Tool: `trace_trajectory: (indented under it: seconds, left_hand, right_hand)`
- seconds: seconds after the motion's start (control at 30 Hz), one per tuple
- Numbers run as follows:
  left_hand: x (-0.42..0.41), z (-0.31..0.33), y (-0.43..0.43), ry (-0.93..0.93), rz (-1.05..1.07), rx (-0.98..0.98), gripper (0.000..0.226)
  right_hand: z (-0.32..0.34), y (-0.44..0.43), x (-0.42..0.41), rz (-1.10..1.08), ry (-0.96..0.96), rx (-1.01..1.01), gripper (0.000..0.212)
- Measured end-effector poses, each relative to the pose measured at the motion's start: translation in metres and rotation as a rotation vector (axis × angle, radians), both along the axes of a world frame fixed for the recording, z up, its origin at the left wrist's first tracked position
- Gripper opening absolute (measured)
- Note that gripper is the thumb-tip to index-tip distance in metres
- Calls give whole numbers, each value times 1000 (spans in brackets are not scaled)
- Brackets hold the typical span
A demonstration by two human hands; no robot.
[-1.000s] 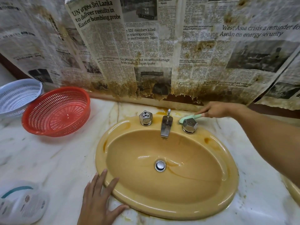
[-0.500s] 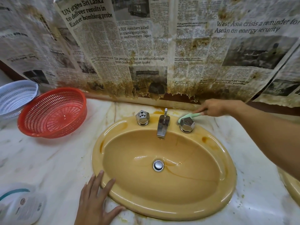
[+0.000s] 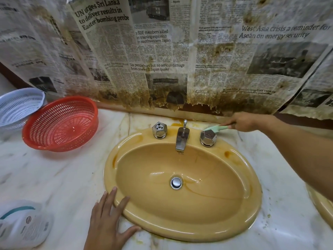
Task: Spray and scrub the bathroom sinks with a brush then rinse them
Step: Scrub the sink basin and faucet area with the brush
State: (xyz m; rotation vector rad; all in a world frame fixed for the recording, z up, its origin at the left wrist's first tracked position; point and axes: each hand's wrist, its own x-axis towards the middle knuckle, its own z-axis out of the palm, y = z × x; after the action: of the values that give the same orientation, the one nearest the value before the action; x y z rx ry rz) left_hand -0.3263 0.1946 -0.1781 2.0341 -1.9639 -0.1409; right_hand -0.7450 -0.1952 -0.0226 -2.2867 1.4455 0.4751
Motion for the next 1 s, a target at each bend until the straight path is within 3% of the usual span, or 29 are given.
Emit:
trace_trajectory:
  seconds: [0.27, 0.6, 0.8, 1.0]
  left_hand:
    - [-1, -1, 1, -3, -1, -25, 94]
    - [-2, 2, 8, 23, 24, 0, 95]
    - [-2, 3, 11, 44, 37, 10, 92]
    - [0, 4, 10, 44, 34, 5, 89]
  right_hand:
    - [-20, 79, -40, -341, -297, 34, 28]
    - [-7, 147, -13, -305, -147, -82, 34]
    - [6, 167, 16, -679, -530, -315, 31]
    - [-3, 163, 51, -750, -568, -246, 32]
